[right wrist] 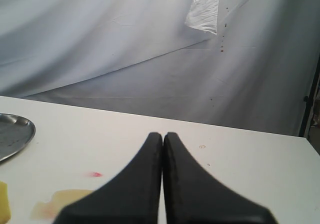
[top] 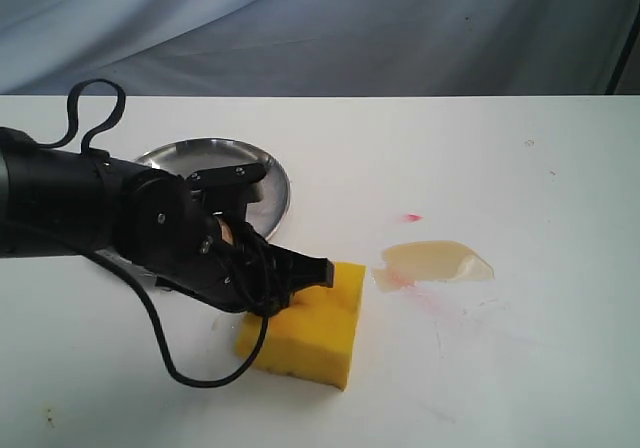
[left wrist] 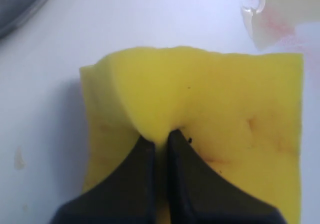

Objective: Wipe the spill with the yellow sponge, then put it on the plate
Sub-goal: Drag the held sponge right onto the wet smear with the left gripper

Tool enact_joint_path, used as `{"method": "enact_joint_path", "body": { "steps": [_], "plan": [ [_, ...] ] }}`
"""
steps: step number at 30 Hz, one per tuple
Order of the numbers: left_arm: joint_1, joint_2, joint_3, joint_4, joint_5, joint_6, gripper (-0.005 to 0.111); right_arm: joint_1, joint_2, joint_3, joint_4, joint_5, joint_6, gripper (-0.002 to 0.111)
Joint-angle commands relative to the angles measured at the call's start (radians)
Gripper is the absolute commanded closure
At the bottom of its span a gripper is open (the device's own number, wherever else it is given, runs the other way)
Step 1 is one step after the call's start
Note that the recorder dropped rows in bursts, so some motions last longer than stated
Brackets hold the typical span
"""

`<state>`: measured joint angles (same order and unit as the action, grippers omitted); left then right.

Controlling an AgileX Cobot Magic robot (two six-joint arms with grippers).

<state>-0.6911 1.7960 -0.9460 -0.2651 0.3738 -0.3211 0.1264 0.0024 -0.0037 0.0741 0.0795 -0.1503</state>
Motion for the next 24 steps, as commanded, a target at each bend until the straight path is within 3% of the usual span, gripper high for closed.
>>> {"method": "enact_joint_path", "body": {
  "steps": [1, 9, 15, 24],
  "plan": [
    [-0.011, 0.018, -0.083, -0.015, -0.01, 0.021, 0.107, -0.008, -0.002, 0.004, -0.007, -0.003, 0.0, 0.108],
    [-0.011, 0.178, -0.352, 0.018, 0.086, 0.042, 0.107, -0.008, -0.002, 0.004, -0.007, -0.003, 0.0, 0.108],
    [-0.023, 0.307, -0.543, 0.008, 0.242, 0.068, 0.107, -0.008, -0.002, 0.004, -0.007, -0.003, 0.0, 0.108],
    [-0.041, 0.42, -0.71, -0.028, 0.291, 0.099, 0.107, -0.008, -0.002, 0.004, -0.007, -0.003, 0.0, 0.108]
  ]
}}
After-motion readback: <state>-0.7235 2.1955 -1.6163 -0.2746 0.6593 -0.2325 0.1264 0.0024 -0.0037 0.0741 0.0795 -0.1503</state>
